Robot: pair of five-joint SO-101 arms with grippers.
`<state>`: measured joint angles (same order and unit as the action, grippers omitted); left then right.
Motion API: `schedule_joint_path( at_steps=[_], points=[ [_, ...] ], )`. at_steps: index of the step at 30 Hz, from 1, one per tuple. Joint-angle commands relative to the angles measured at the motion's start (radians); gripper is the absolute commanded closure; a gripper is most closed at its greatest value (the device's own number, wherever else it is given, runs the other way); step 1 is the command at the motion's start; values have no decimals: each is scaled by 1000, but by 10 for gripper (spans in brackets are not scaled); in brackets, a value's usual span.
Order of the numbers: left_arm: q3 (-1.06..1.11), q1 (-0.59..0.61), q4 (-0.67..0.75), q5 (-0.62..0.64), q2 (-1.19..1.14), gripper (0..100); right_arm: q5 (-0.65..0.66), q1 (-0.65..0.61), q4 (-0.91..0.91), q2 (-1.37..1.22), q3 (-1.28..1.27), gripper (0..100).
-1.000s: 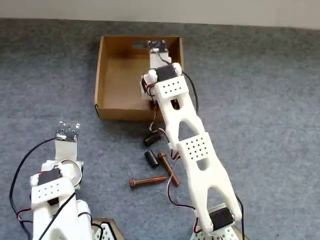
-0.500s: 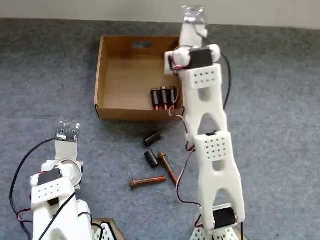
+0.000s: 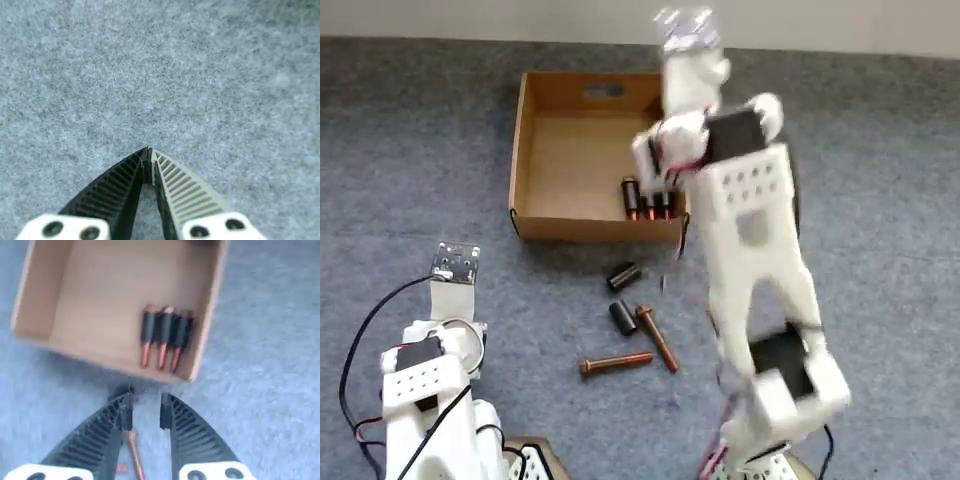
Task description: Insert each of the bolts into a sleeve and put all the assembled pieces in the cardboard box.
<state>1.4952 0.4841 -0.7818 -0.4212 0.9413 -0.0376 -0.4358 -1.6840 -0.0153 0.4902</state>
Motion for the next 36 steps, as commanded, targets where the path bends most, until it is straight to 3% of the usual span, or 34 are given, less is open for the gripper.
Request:
schedule_joint_path(
  at_steps=[1,6,10,14,19,28,36],
  points=[
    [-4,-18,12,-5,5,992,38,-84,200,374,-608,903],
    [-4,-5,12,-5,5,992,38,-145,521,634,-1181,899],
    [-4,-2,12,-5,5,992,81,-217,644,618,-1343,899],
    [-4,-2,12,-5,5,992,120,-272,710,522,-1345,898],
    [-4,-2,12,-5,5,992,130,-277,746,369,-1267,820],
    [-4,-2,12,-5,5,992,210,-297,754,188,-1173,818],
    [-4,-2,12,-5,5,992,250,-297,874,90,-1175,818]
  ],
)
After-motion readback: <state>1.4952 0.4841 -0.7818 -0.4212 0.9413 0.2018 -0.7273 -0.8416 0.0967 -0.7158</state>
